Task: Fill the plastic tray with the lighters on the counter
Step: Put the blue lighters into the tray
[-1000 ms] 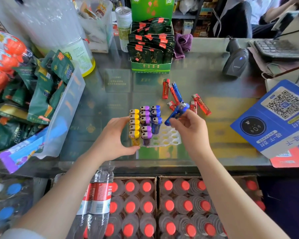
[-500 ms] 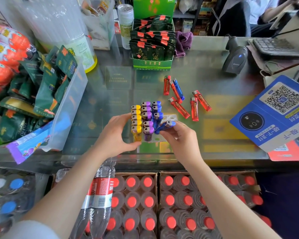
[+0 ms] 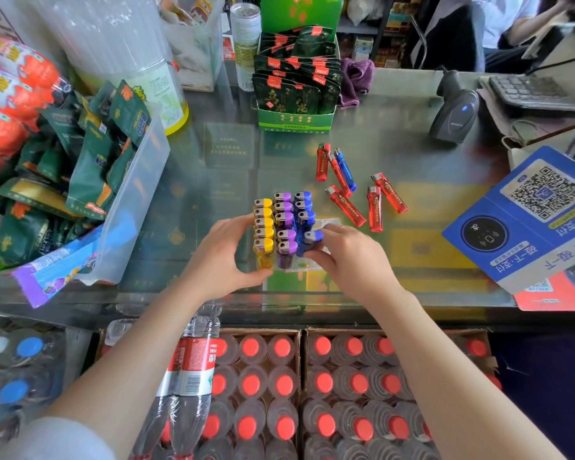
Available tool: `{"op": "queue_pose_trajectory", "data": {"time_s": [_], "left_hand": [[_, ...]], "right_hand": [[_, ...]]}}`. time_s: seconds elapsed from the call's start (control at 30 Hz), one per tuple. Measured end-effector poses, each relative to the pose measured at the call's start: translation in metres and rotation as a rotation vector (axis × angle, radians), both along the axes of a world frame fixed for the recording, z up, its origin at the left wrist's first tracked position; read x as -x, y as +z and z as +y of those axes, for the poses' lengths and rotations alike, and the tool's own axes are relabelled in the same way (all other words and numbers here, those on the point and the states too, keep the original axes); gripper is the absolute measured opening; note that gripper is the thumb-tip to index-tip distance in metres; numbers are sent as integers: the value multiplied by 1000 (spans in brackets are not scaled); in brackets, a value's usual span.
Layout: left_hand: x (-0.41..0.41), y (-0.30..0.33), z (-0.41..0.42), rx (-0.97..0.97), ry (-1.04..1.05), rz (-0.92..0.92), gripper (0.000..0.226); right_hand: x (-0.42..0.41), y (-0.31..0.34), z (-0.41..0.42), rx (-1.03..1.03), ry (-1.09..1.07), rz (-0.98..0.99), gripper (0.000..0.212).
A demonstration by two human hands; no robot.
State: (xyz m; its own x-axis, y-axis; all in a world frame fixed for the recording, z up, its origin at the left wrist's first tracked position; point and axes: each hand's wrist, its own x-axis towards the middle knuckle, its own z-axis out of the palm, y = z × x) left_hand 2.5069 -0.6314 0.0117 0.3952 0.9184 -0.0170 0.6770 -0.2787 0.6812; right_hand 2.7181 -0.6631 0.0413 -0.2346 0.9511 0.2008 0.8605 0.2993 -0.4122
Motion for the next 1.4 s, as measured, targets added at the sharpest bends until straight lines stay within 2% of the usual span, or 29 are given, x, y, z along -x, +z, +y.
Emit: {"op": "queue_pose_trajectory", "data": {"time_s": [0.07, 0.17, 0.3, 0.43, 0.53, 0.67, 0.8, 0.9, 1.1, 1.3, 1.4], "left_hand": [[0, 0, 0, 9, 4, 0, 69], [1, 0, 0, 8, 2, -9, 68], [-2, 3, 0, -7, -12, -39, 64], [-6, 9, 1, 7, 26, -54, 78], [-8, 13, 0, -5, 40, -26, 79], [-8, 14, 0, -6, 46, -16, 80], [-9, 15, 2, 12, 31, -25, 75], [-8, 15, 3, 33, 25, -30, 76], [-5, 10, 4, 63, 39, -39, 81], [-8, 13, 2, 85, 65, -72, 77], [-10, 16, 1, 90, 63, -68, 75]], "right_hand": [[2, 0, 1, 14, 3, -52, 23], [7, -3, -2, 19, -65, -31, 23], [11, -9, -4, 122, -200, 124, 19], [3, -12, 2, 171, -134, 167, 20], [-9, -2, 15, 155, -65, 222, 13], [-21, 8, 42, 115, -230, 433, 17], [-27, -1, 80, 46, -514, 360, 21], [-30, -6, 103, 89, -618, 275, 28], [-28, -9, 125, 247, -662, 116, 22], [-23, -13, 120, 176, -604, -69, 19], [-27, -10, 121, 238, -614, -2, 17]]}}
